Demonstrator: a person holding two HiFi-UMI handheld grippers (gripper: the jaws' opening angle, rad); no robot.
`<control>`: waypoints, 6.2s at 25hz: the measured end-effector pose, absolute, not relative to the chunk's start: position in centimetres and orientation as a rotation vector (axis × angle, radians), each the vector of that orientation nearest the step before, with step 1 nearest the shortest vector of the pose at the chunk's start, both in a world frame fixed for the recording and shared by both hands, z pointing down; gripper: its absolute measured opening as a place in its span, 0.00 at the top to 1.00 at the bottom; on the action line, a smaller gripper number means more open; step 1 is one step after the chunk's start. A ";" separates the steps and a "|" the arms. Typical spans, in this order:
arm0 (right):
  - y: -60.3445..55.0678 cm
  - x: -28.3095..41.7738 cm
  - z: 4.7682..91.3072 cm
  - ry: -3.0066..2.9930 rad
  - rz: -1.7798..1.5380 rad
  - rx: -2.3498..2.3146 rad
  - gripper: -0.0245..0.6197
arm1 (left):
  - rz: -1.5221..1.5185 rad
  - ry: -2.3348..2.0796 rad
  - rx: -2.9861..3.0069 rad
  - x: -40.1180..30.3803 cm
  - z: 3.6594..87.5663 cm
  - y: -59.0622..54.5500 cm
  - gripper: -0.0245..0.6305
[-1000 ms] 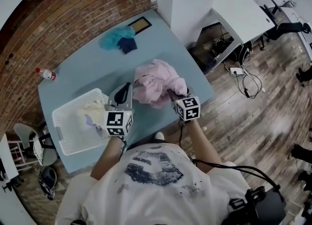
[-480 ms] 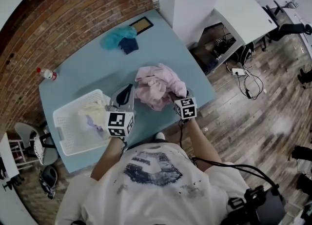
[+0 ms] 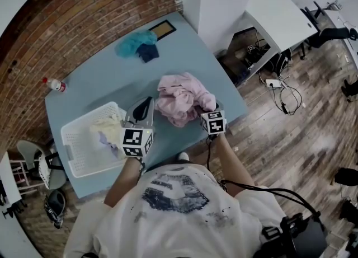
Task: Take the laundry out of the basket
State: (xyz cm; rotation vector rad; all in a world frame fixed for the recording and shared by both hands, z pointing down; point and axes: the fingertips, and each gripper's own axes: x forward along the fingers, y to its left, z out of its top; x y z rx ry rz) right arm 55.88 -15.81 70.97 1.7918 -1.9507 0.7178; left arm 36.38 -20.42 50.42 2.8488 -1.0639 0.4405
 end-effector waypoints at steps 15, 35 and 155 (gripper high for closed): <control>-13.7 58.0 69.6 -1.926 0.729 1.903 0.33 | 0.442 -1.070 2.855 35.2 50.2 -19.2 0.98; -14.6 51.8 57.4 -2.085 0.533 2.056 0.34 | 0.336 -1.150 2.862 27.3 46.7 -18.9 0.98; -21.0 5.0 73.3 -1.788 0.682 0.643 0.10 | 0.413 -1.237 2.645 -5.8 51.0 -24.0 0.98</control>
